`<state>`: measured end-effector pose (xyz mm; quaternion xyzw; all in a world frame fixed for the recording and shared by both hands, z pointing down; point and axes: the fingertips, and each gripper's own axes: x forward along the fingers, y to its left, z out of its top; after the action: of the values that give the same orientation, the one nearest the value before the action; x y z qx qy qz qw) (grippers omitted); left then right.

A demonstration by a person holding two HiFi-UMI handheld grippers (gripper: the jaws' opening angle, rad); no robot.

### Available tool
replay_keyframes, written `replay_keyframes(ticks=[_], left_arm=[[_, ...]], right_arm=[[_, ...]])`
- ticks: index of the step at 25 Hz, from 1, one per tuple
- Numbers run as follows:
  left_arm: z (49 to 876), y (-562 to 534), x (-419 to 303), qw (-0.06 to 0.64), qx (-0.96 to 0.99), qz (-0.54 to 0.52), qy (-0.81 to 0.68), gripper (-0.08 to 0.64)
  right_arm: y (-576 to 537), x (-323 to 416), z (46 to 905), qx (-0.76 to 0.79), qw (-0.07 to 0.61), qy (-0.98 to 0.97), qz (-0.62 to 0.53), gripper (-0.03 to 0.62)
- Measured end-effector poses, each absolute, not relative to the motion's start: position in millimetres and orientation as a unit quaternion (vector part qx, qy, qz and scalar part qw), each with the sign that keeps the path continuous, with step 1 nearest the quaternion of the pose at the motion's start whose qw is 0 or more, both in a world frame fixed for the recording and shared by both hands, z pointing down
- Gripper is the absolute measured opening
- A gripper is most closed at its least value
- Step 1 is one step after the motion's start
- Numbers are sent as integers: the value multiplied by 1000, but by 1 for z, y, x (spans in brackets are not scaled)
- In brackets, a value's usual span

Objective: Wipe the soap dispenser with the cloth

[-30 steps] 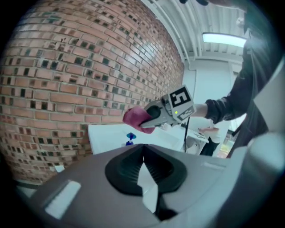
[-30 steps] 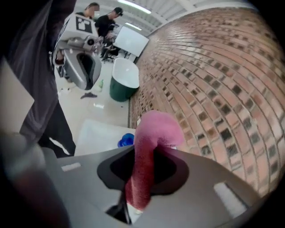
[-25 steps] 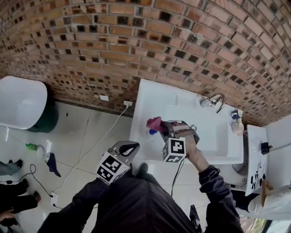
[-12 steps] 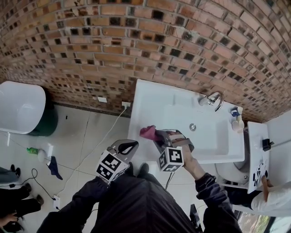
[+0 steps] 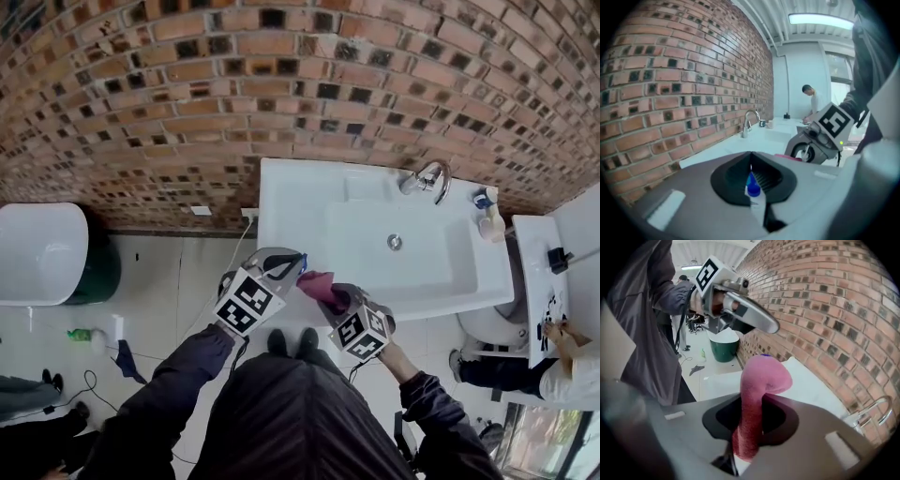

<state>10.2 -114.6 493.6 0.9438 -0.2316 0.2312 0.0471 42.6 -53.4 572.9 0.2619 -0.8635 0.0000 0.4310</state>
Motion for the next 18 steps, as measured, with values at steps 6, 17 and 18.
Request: replay_keyframes(ticks=[6, 17, 18], left_arm=[[530, -121, 31, 60, 932, 303, -192, 0], [549, -125, 26, 108, 929, 286, -209, 0], [548, -124, 27, 109, 929, 286, -207, 0]], right_arm=[[-54, 17, 598, 248, 446, -859, -40, 83], [-52, 4, 669, 200, 494, -846, 18, 83], [-52, 3, 676, 193, 501, -843, 25, 83]])
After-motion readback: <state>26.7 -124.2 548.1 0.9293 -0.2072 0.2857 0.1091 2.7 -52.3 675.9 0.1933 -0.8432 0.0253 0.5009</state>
